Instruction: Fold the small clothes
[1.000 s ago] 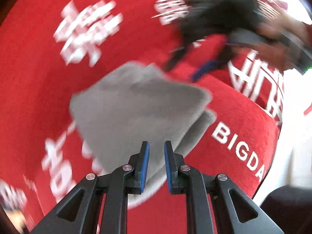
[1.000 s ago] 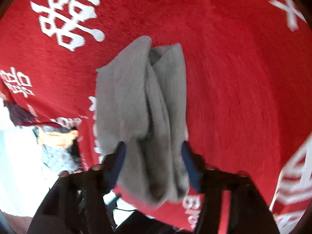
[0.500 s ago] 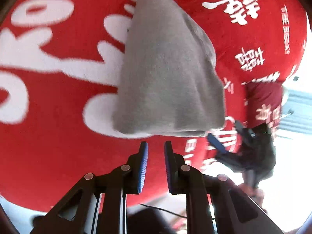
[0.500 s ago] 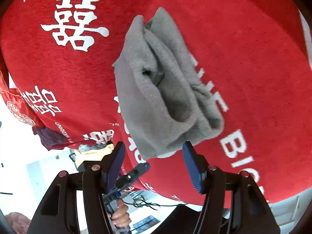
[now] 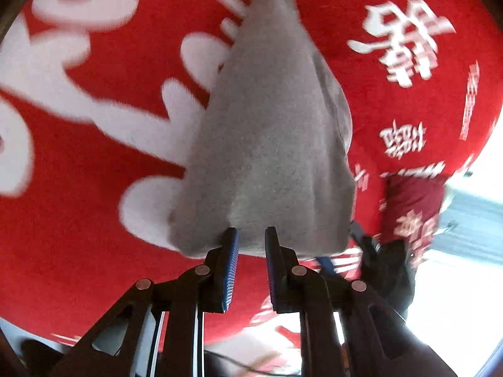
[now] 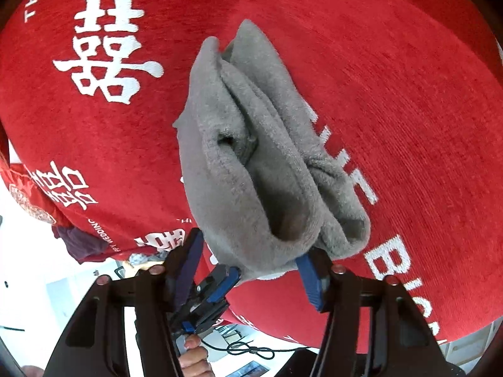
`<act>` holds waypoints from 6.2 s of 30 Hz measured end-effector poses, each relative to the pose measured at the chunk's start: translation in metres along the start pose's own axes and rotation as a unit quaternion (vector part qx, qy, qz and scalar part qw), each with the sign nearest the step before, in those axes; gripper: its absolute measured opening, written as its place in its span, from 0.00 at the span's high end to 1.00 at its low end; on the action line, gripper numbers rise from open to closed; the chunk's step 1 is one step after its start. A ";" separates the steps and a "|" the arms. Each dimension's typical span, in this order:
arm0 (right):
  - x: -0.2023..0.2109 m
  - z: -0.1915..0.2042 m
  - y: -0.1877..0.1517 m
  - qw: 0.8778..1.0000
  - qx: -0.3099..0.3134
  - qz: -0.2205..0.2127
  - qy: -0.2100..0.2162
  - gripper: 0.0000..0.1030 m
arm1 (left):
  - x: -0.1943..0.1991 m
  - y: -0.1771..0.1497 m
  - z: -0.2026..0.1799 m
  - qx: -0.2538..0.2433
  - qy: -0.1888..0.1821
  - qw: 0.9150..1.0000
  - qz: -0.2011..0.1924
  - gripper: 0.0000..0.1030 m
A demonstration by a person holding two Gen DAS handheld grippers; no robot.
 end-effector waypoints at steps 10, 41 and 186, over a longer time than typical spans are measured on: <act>-0.002 0.002 0.000 1.000 0.024 0.008 -0.015 0.44 | -0.001 0.018 -0.009 -0.116 0.086 0.989 0.013 0.04; 0.005 -0.011 -0.028 0.977 0.109 0.000 -0.183 0.88 | -0.013 0.012 0.004 -0.214 0.111 0.967 0.076 0.80; -0.026 0.041 0.140 0.969 0.212 0.101 -0.080 0.15 | -0.069 0.086 -0.027 -0.134 0.071 0.985 0.083 0.01</act>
Point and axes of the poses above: each gripper's, at about its wrist camera, not at the fingertips, and x roughly against the way its jaws point, z to its left, y to its top, the point moved 4 cm from there along -x, roughly the way its jaws point, and after that the axes turned 7 degrees about -y, right-handed, at the moved point
